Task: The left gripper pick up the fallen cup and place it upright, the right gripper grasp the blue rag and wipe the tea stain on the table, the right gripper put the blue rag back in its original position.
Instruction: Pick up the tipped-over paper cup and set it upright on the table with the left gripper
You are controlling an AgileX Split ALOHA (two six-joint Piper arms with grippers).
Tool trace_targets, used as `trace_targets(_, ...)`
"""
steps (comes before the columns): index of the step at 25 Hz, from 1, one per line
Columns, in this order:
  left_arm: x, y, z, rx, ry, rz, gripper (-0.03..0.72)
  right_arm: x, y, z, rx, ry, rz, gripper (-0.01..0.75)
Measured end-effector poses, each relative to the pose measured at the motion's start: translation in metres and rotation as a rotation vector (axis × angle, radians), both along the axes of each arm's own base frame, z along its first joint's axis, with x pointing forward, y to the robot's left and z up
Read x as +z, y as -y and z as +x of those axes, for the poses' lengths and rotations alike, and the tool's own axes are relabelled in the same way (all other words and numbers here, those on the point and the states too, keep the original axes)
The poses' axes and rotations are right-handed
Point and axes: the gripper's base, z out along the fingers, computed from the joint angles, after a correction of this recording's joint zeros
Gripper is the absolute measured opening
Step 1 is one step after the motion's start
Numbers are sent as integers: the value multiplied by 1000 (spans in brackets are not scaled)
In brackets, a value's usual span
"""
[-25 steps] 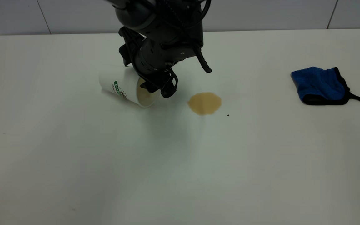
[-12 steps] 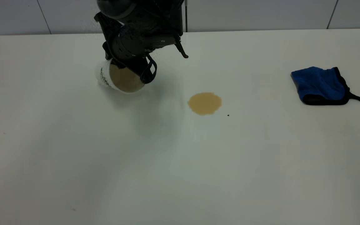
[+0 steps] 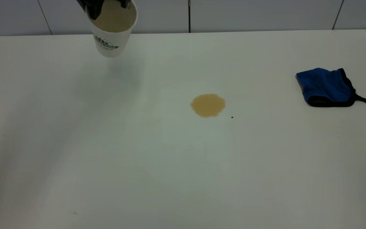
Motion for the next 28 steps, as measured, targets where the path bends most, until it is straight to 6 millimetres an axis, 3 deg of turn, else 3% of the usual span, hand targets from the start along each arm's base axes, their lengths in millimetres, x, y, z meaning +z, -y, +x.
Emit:
trace_targets(6, -15, -40, 11, -41, -133, -276, 8, 0, 0, 0, 0, 0, 0, 238)
trace_targets(14, -52, -71, 22, -49, -189, -488, 10, 0, 0, 0, 1, 0, 1, 238)
trace_targets(28, -83, -73, 20, -6, -266, -505, 41, 0, 0, 0, 1, 0, 1, 238)
